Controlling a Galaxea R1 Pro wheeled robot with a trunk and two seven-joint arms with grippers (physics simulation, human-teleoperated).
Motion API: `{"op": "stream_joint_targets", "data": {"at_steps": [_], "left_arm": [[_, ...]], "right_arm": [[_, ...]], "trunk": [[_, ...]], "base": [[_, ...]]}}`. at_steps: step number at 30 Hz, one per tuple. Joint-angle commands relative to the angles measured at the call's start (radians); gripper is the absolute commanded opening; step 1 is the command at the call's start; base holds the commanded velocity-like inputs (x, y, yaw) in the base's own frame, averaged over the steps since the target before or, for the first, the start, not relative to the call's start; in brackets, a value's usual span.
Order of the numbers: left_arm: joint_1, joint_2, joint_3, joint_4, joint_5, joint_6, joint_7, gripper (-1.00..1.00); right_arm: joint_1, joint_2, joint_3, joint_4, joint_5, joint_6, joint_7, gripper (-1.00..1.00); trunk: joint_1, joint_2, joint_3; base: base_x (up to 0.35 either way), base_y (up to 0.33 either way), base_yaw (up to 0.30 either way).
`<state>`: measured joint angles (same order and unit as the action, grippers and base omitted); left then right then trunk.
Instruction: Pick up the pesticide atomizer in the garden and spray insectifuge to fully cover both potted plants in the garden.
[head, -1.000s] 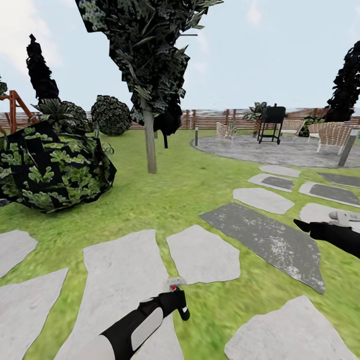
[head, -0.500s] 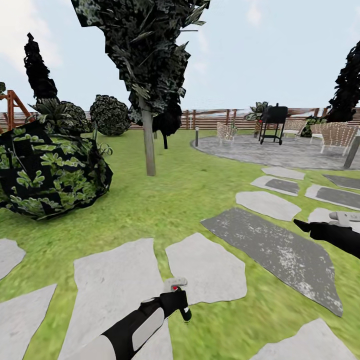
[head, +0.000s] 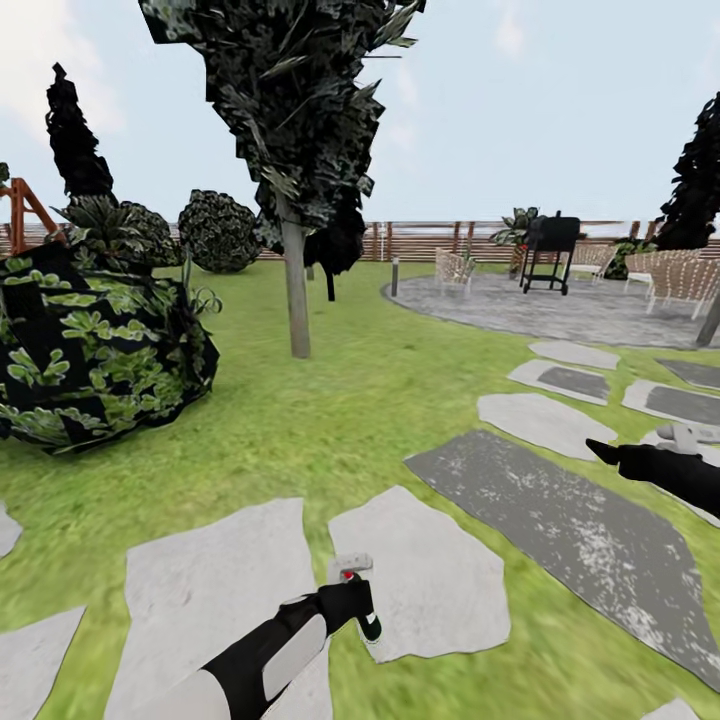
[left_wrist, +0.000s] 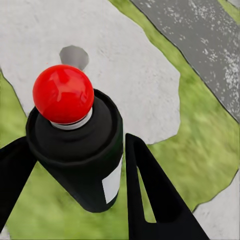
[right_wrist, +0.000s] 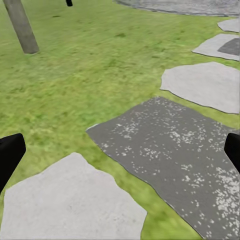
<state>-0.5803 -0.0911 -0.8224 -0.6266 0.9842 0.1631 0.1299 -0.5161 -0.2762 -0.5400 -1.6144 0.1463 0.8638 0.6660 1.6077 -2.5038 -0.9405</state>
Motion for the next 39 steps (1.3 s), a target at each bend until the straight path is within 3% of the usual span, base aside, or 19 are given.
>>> {"op": "stream_joint_targets", "data": {"at_steps": [1,24,30,39], "left_arm": [[-0.001,0.0,-0.005,-0.002,0.008,0.001,0.008,-1.0],[-0.001,-0.009,-0.012,-0.004,0.011,0.008,0.004,-1.0],[-0.001,-0.013,-0.012,-0.005,0.012,0.012,0.0,-1.0],[-0.001,-0.013,-0.012,-0.005,0.011,0.011,-0.017,-1.0]], "right_arm": [[-0.001,0.0,-0.001,-0.001,0.01,0.003,0.01,1.0],[-0.001,0.0,0.013,-0.001,0.01,-0.001,0.012,1.0],[-0.001,0.003,0.049,-0.001,0.011,-0.103,0.009,1.0],[0.0,0.017,0.087,-0.001,0.01,-0.113,0.024,1.0]], "trunk": [[0.0,0.0,-0.001],[0.0,0.0,-0.001],[0.0,0.0,-0.001],[0.0,0.0,-0.001]], "base": [[0.339,0.0,0.0],[0.339,0.0,0.0],[0.339,0.0,0.0],[0.339,0.0,0.0]]}}
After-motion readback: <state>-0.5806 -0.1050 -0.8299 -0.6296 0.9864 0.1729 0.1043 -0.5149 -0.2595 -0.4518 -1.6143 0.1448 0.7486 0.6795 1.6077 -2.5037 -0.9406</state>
